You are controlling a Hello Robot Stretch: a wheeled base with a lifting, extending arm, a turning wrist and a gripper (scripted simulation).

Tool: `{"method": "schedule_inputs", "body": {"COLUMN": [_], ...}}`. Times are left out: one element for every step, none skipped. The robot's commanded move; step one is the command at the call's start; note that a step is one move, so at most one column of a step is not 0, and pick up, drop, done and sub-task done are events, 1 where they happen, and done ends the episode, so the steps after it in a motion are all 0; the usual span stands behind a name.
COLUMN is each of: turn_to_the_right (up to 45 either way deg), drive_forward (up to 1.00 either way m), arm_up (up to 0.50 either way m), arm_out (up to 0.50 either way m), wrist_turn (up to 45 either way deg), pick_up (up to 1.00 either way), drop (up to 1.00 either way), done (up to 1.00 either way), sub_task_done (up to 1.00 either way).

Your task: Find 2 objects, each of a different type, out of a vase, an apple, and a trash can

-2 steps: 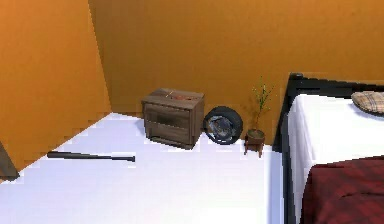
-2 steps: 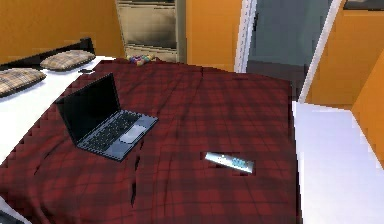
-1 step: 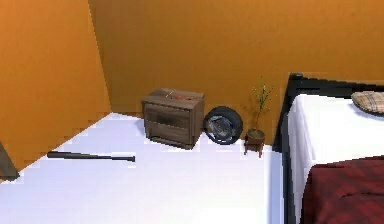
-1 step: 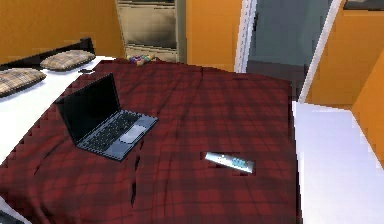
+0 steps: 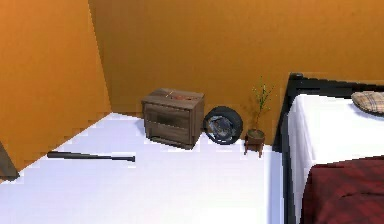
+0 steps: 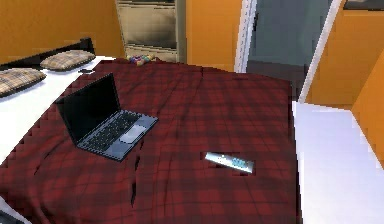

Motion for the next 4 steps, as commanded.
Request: {"method": "schedule_inputs", "body": {"turn_to_the_right": [45.0,-45.0,45.0,-33.0], "drive_forward": [0.00,0.00,0.00,0.00], "arm_up": [0.00,0.00,0.00,0.00], "arm_out": [0.00,0.00,0.00,0.00], "wrist_turn": [0.0,0.0,0.0,0.0], "pick_up": [0.00,0.00,0.00,0.00], "drop": [0.00,0.00,0.00,0.00], "done": [0.00,0.00,0.00,0.00], "sub_task_done": [0.00,0.00,0.00,0.00]}}
